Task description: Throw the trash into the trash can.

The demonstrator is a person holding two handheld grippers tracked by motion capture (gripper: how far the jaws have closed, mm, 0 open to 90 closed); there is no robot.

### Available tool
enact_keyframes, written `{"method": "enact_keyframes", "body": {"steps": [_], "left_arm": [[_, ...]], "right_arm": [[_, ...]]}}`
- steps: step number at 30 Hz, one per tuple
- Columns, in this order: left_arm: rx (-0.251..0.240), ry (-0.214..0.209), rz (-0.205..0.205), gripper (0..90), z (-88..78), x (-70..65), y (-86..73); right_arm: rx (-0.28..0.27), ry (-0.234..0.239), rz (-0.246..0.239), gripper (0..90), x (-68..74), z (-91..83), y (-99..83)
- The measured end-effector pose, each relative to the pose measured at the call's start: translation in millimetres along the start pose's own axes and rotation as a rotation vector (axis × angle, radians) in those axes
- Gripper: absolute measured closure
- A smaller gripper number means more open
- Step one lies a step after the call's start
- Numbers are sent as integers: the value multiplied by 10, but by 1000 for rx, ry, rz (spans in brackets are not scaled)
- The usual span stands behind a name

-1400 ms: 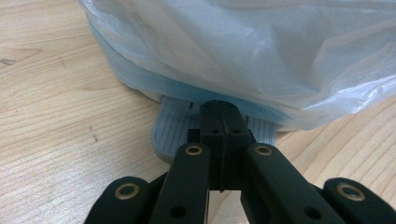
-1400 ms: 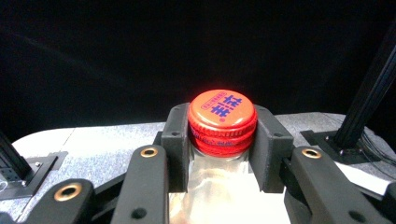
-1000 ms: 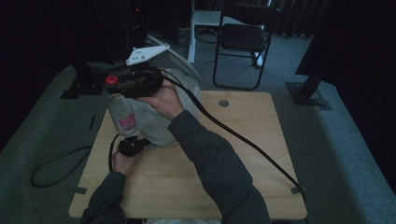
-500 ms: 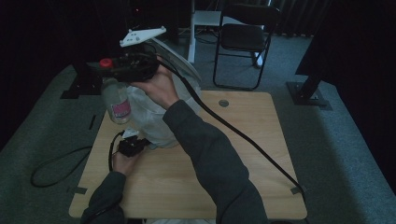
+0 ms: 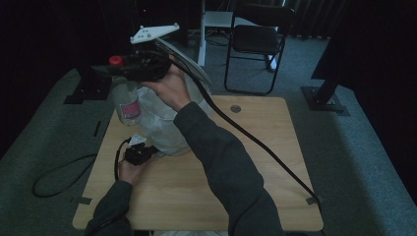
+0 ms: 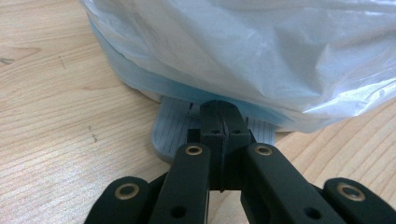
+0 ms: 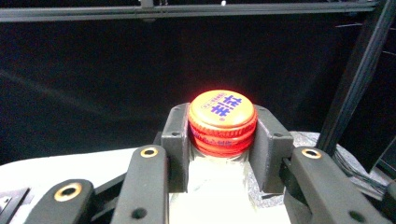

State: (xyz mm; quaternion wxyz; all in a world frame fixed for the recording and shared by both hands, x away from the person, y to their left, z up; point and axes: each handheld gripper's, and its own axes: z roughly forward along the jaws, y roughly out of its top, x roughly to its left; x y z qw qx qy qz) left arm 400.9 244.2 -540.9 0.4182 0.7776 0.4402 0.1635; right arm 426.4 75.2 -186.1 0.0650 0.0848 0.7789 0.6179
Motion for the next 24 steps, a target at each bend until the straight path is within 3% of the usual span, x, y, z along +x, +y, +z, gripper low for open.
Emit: {"method": "enact_keyframes", "body": {"steps": [12,20,24], "left_arm": [[0,-1,-1,900,0,1,0],[0,0,-1,900,-1,-2,0],[0,1,0,900,-1,-3,0]], "right_arm": [[-39,-71,32,623,-155,-192,119],[-35,-168,42,623,-235,-282,157],[-9,-250,20,623,-246,-286,139]]}}
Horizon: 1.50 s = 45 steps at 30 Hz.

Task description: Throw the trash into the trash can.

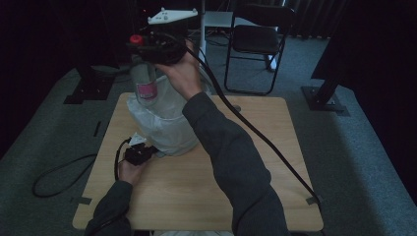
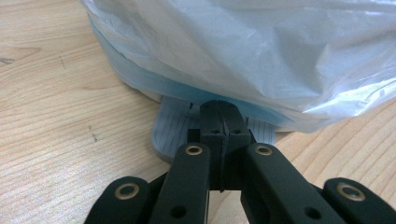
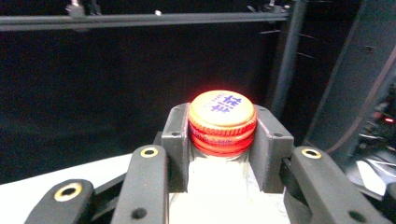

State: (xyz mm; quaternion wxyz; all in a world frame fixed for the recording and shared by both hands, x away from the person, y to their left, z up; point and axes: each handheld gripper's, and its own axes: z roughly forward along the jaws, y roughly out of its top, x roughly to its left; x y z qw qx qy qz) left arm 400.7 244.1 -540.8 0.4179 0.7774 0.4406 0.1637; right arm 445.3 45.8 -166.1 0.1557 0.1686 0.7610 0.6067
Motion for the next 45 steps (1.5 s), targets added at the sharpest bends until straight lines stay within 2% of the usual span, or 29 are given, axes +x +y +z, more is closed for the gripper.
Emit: {"method": "enact_keyframes", "body": {"steps": [2,4,7,8,10,12,13,18,19,21,27,28,34,38,39,41,45], "left_arm": [[0,0,0,900,0,0,0],[1,-1,-1,900,0,2,0],[1,-1,-1,900,-1,2,0],[1,-1,-1,900,0,2,0],[0,-2,-2,900,0,4,0],[0,-2,-2,900,0,5,0],[0,-2,-2,900,0,5,0],[0,-2,-1,900,-1,3,0],[0,-1,-1,900,0,2,0],[0,-1,-1,900,0,3,0],[-1,-3,-3,900,-2,5,-1],[-1,-2,-1,900,-2,6,0],[-2,-4,-4,900,-2,8,-1],[-1,-2,-2,900,-3,5,-1],[-1,-1,-1,900,-3,5,-1],[-1,-2,-1,900,-3,5,-1],[-2,-3,-3,900,-2,7,-1]], "right_arm": [[6,-9,-2,623,0,2,-5],[23,-45,0,623,-9,20,-28],[14,-59,20,623,-33,23,-49],[1,-71,56,623,-87,10,-90],[1,-87,64,623,-124,1,-127],[9,-103,63,623,-137,1,-145],[17,-127,49,623,-142,5,-184],[27,-147,52,623,-169,13,-286],[33,-158,24,623,-143,28,-314],[40,-168,8,623,-102,41,-328],[29,-152,-17,623,-28,55,-391],[24,-151,-33,623,1,61,-414],[7,-130,-53,623,42,47,-389],[15,-118,-62,623,66,60,-394],[40,-108,-70,623,73,94,-423],[47,-113,-76,623,75,115,-452],[55,-108,-68,623,49,145,-511]]}}
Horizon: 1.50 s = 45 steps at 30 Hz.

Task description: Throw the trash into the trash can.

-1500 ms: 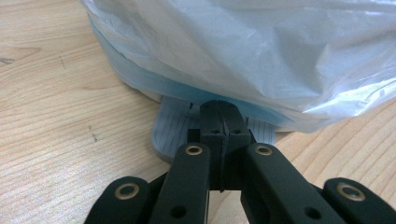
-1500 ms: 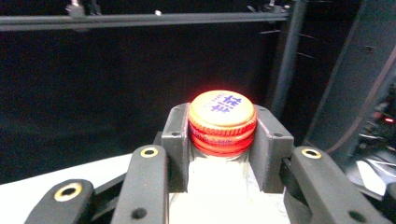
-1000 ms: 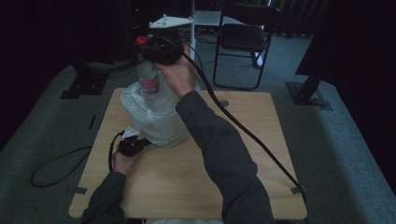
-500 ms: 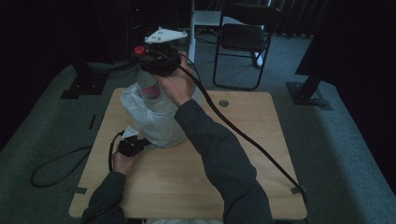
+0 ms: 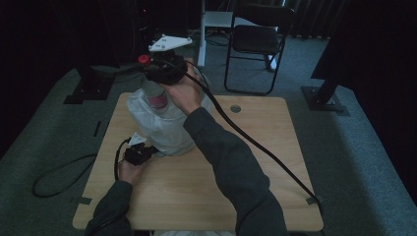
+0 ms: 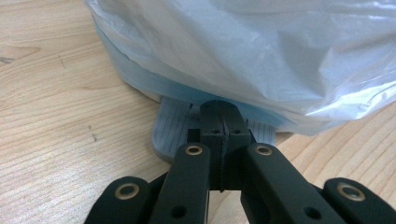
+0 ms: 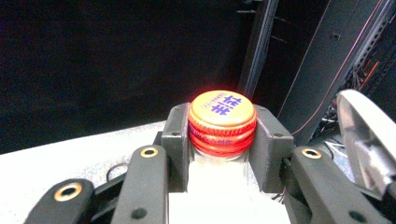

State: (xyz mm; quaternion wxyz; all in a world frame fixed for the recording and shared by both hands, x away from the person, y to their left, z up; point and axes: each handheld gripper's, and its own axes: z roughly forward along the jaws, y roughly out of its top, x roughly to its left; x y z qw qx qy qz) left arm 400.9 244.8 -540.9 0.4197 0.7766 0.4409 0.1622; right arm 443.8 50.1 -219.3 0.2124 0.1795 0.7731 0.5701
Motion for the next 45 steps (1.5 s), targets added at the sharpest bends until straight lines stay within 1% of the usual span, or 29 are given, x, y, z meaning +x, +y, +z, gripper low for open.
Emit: {"method": "enact_keyframes", "body": {"steps": [1,2,3,5,7,10,11,14,17,19,22,27,30,34,36,37,38,39,40,41,43,44,45], "left_arm": [[0,0,0,900,0,0,0],[0,0,0,900,0,0,0],[0,0,0,900,0,0,0],[1,0,0,900,-1,0,0],[1,0,-1,900,0,-2,0],[1,1,1,900,-1,0,0],[1,0,1,900,-1,1,0],[-2,1,-1,900,1,-1,0],[0,1,-1,900,0,-1,0],[-1,0,-1,900,0,-2,0],[0,2,1,900,0,-2,0],[0,1,-1,900,0,-2,0],[-1,0,-1,900,0,0,0],[-1,0,-2,900,1,0,0],[-1,0,-1,900,1,0,0],[0,0,-2,900,0,0,0],[-1,0,-2,900,0,0,0],[-1,0,-2,900,1,-1,-1],[0,0,-2,900,0,0,-1],[-1,0,-2,900,0,0,0],[0,0,-3,900,0,1,0],[0,-1,-4,900,0,1,-1],[-1,0,-2,900,-1,2,0]], "right_arm": [[7,0,-2,623,-3,17,-20],[24,-1,-18,623,18,46,-44],[24,-1,-18,623,18,46,-44],[44,-3,-36,623,48,82,-72],[53,1,-35,623,57,113,-101],[56,1,-20,622,34,138,-148],[63,-5,-8,623,-2,142,-192],[78,-19,0,622,-56,140,-259],[89,-20,5,622,-91,144,-329],[97,-19,14,622,-106,150,-377],[111,-20,12,622,-106,173,-435],[126,-16,38,621,-138,209,-515],[143,-26,29,620,-143,234,-564],[160,-36,39,618,-166,269,-621],[168,-32,23,615,-163,291,-643],[169,-33,15,606,-158,300,-655],[154,-33,24,569,-158,292,-658],[137,-29,44,523,-167,277,-646],[127,-28,58,515,-175,259,-629],[129,-26,59,510,-175,244,-614],[132,-28,49,504,-168,235,-608],[145,-35,24,496,-151,218,-605],[148,-33,24,496,-145,209,-609]]}}
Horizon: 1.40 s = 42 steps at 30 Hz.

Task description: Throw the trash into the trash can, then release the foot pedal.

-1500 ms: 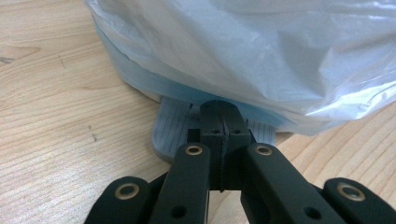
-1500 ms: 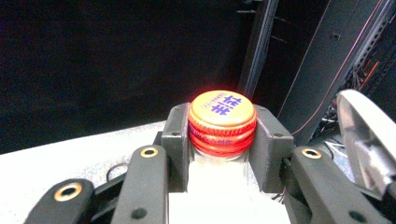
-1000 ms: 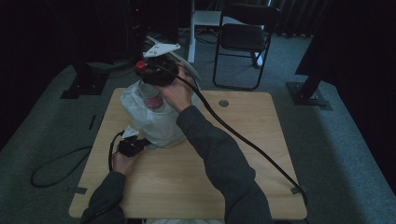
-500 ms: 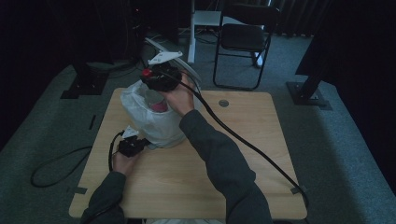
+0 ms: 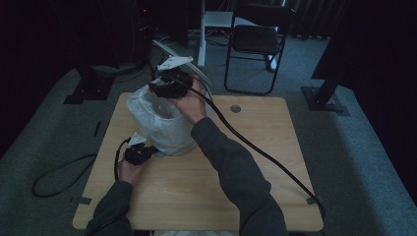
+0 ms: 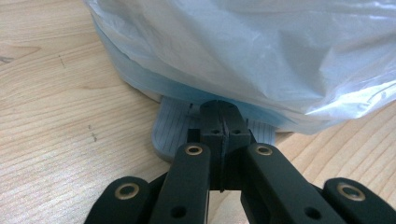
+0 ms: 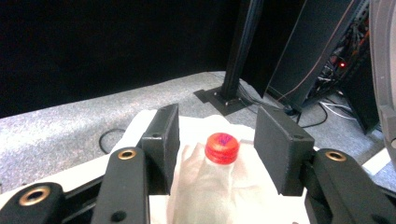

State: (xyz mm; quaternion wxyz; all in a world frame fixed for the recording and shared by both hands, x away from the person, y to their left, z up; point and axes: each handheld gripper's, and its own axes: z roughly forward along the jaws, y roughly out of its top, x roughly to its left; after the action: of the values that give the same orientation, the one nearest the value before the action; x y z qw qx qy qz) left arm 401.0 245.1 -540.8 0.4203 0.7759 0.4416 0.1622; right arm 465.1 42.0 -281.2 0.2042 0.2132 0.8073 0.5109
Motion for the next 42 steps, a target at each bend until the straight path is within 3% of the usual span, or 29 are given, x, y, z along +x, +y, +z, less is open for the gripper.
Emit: {"method": "enact_keyframes", "body": {"steps": [22,39,42], "left_arm": [[1,-2,-2,900,1,3,0],[2,1,0,900,-1,-1,1],[3,1,-1,900,-1,-2,1]], "right_arm": [[12,87,-59,491,65,-132,-247],[-19,144,-63,488,143,-218,-375],[-23,175,-63,483,195,-225,-404]]}}
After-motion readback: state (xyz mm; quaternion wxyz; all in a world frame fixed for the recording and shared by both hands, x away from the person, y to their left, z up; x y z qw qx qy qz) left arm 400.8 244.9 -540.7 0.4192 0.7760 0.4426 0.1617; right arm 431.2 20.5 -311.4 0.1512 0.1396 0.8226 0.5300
